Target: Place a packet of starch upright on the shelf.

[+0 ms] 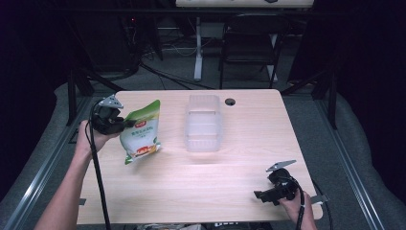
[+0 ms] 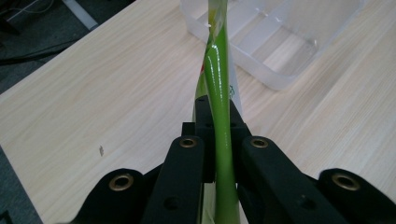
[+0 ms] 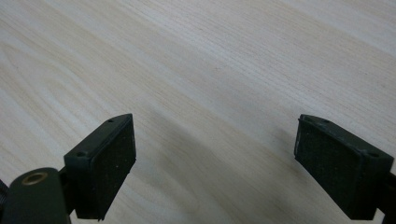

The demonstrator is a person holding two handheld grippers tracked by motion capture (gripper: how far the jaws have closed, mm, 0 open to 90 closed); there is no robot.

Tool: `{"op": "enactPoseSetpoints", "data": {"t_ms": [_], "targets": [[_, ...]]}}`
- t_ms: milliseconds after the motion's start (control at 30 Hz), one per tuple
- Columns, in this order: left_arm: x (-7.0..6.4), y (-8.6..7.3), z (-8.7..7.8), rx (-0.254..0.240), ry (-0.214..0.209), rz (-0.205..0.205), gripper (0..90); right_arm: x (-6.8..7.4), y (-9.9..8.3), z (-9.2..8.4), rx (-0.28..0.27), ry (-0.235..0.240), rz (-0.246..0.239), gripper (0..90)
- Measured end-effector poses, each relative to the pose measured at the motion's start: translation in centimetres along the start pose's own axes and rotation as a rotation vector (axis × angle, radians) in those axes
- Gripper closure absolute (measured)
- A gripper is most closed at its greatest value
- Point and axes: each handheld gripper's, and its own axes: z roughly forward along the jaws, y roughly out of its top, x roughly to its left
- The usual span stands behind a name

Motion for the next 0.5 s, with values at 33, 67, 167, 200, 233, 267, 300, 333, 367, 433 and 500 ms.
{"op": "enactPoseSetpoints", "data": {"t_ms": [33, 67, 167, 200, 233, 267, 300, 333, 367, 433, 500], "targets": [[0.1, 0.3, 0.0, 0.001, 0.001, 0.005, 89.5, 0.0, 0.0, 0.0, 0.006, -0.005, -0.003, 12.2], [0.1, 0.7, 0.1, -0.002, -0.001, 0.01, 89.5, 0.0, 0.0, 0.0, 0.004, 0.003, 0.003, 12.2], [0.2, 1.5, 0.3, -0.004, 0.0, 0.017, 89.5, 0.0, 0.0, 0.0, 0.002, 0.001, 0.004, 12.2], [0.3, 1.8, 0.4, -0.002, 0.0, 0.022, 89.5, 0.0, 0.0, -0.1, 0.004, -0.003, 0.001, 12.2], [0.3, 2.1, 0.5, 0.0, 0.003, 0.024, 89.5, 0.0, 0.0, -0.1, 0.004, -0.002, 0.002, 12.2], [0.4, 2.4, 0.5, 0.002, 0.001, 0.028, 89.5, 0.0, -0.1, 0.0, -0.007, -0.002, 0.009, 12.2], [0.5, 2.6, 0.6, 0.003, 0.002, 0.031, 89.5, 0.0, -0.1, 0.0, -0.011, 0.004, 0.013, 12.2], [0.5, 2.8, 0.6, 0.006, 0.005, 0.035, 89.5, 0.0, -0.1, 0.0, -0.011, 0.004, 0.014, 12.2], [0.6, 3.1, 0.7, 0.005, 0.005, 0.036, 89.5, 0.0, 0.0, -0.1, -0.001, -0.001, 0.006, 12.2], [0.8, 3.6, 0.8, 0.006, 0.006, 0.04, 89.5, -0.1, 0.0, -0.1, -0.002, -0.001, 0.005, 12.2], [1.0, 4.0, 0.9, 0.001, 0.001, 0.042, 89.5, 0.0, -0.1, 0.1, -0.029, 0.006, 0.022, 12.2]]}}
